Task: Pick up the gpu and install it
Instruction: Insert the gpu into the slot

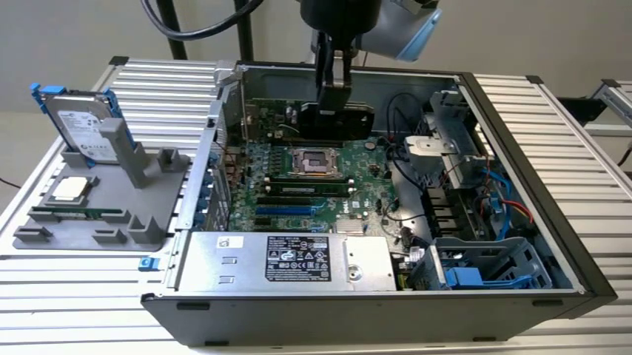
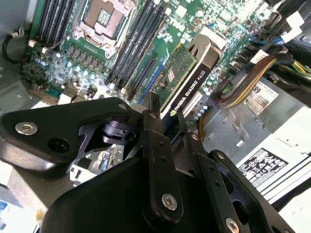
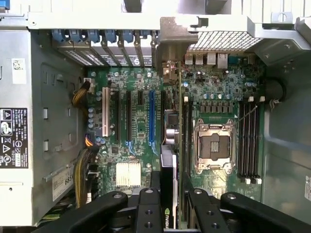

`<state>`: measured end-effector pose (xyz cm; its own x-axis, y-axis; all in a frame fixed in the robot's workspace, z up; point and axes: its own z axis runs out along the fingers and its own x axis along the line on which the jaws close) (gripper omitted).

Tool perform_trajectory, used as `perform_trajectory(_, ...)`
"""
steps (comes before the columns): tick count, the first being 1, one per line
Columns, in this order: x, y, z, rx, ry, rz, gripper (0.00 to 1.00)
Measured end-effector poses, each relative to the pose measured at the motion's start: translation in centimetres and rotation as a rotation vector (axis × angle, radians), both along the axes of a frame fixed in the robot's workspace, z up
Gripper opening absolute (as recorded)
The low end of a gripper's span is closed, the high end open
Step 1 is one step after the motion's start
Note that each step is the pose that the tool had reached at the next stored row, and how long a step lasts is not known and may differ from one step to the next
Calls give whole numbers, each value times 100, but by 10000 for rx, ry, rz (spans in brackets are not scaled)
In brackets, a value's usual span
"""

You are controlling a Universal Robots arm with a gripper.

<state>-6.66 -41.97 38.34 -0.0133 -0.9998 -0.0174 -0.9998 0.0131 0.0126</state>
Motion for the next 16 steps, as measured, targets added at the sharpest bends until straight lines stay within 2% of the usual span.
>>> perform_trajectory(1,0,0,-13,1,-18,-29,0)
perform_trajectory(6,-5,0,-66,-1,-20,-428,0)
perform_trajectory(9,-5,0,-69,-9,-20,-435,0)
perform_trajectory(11,-5,0,-70,-79,-23,-435,0)
perform_trajectory(16,-6,1,-70,-92,-13,-436,0)
